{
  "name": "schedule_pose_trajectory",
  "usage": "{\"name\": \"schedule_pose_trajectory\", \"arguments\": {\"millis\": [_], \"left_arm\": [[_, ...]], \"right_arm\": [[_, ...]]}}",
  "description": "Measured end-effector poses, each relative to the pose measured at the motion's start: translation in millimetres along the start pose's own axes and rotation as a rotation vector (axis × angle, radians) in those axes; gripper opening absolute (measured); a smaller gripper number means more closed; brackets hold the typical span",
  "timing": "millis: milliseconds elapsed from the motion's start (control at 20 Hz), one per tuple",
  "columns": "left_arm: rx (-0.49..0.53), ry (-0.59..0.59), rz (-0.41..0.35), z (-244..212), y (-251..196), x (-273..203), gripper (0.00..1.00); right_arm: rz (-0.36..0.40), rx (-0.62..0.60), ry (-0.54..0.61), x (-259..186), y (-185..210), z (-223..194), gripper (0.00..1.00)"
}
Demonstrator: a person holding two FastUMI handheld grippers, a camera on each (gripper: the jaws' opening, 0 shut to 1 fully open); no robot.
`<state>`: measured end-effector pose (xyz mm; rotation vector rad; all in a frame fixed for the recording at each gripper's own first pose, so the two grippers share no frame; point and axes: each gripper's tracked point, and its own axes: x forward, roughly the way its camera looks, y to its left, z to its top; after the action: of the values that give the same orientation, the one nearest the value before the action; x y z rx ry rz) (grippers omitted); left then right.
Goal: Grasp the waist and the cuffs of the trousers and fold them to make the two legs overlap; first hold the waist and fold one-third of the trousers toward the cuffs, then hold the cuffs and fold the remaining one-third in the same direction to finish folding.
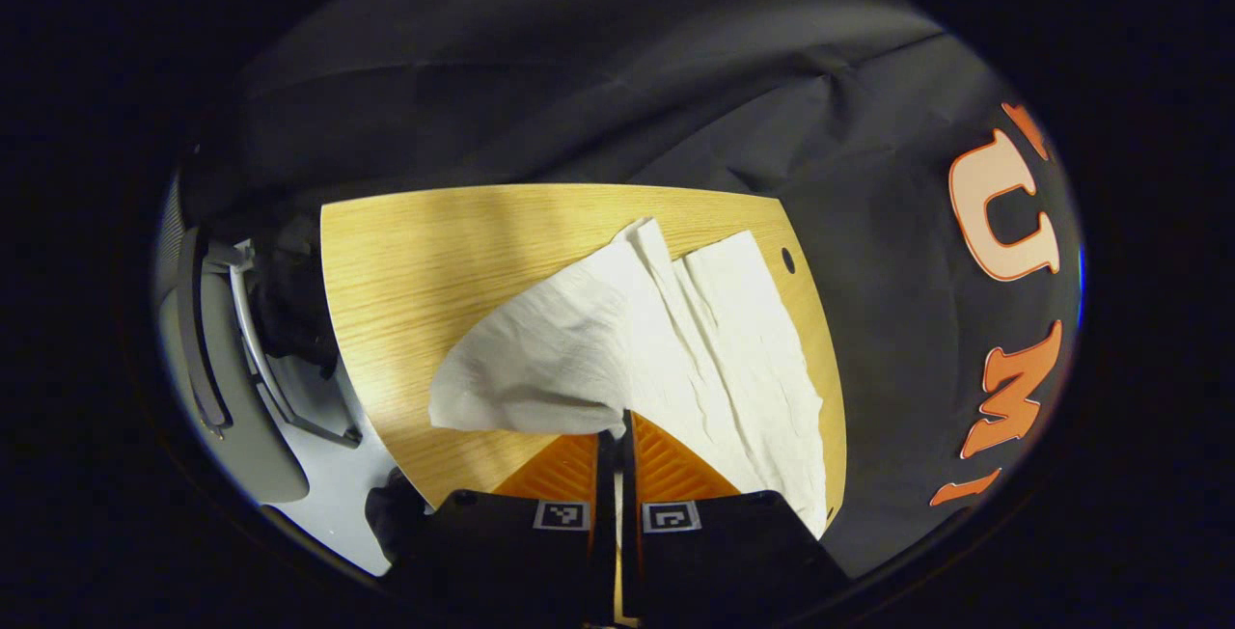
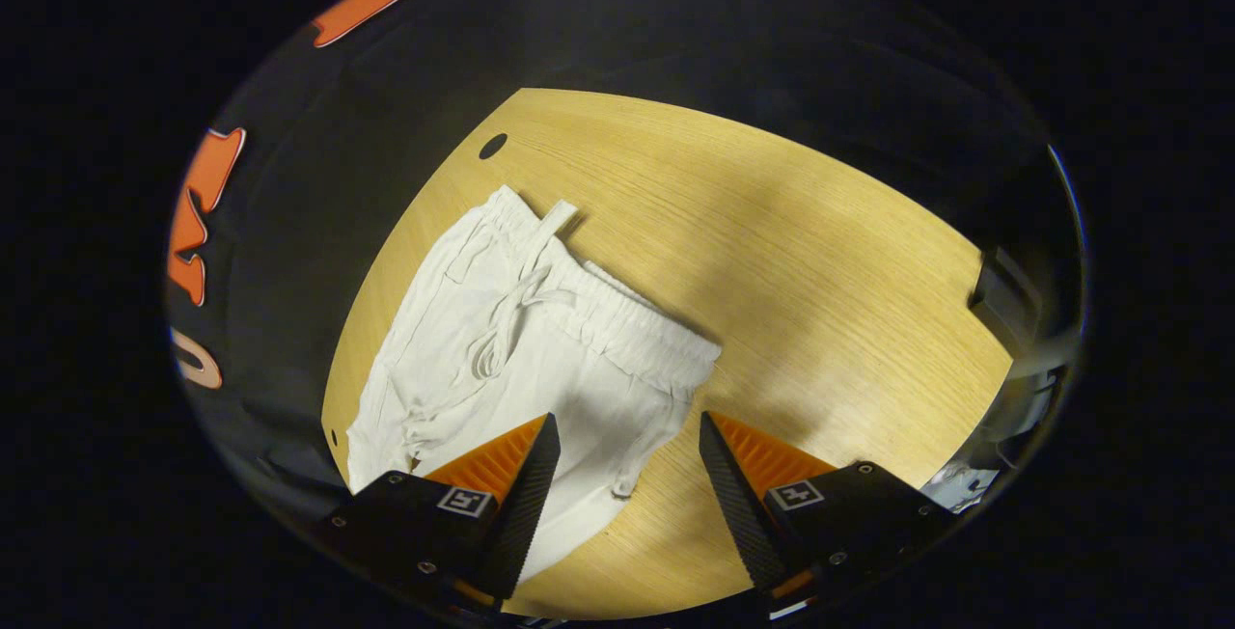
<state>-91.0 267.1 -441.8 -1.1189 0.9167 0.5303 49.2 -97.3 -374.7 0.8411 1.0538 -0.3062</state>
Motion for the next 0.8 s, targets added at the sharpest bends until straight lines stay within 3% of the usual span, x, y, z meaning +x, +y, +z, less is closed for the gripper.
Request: {"name": "schedule_pose_trajectory", "arguments": {"millis": [200,250,300,350,400,450,650,700,800], "left_arm": [[0.065,-0.031,-0.027,12,-27,-17,0.06],[0.07,-0.041,-0.036,14,-35,-21,0.06],[0.075,-0.044,-0.044,15,-42,-24,0.06],[0.087,-0.05,-0.05,16,-49,-28,0.06],[0.097,-0.058,-0.057,17,-55,-32,0.06],[0.1,-0.07,-0.063,18,-64,-37,0.06],[0.093,-0.105,-0.058,21,-78,-53,0.06],[0.097,-0.112,-0.047,23,-78,-55,0.06],[0.101,-0.111,-0.032,24,-81,-56,0.06]], "right_arm": [[-0.027,0.034,0.022,16,-5,1,0.8],[-0.047,0.043,0.04,20,-6,-1,0.68],[-0.054,0.057,0.058,24,-7,-4,0.75],[-0.044,0.075,0.058,27,-4,-1,0.64],[-0.045,0.089,0.061,28,-6,0,0.69],[-0.045,0.109,0.063,26,-8,3,0.65],[-0.06,0.206,0.079,34,-17,9,0.39],[-0.031,0.239,0.084,34,-13,11,0.16],[0.02,0.279,0.071,28,-4,19,0.1]]}}
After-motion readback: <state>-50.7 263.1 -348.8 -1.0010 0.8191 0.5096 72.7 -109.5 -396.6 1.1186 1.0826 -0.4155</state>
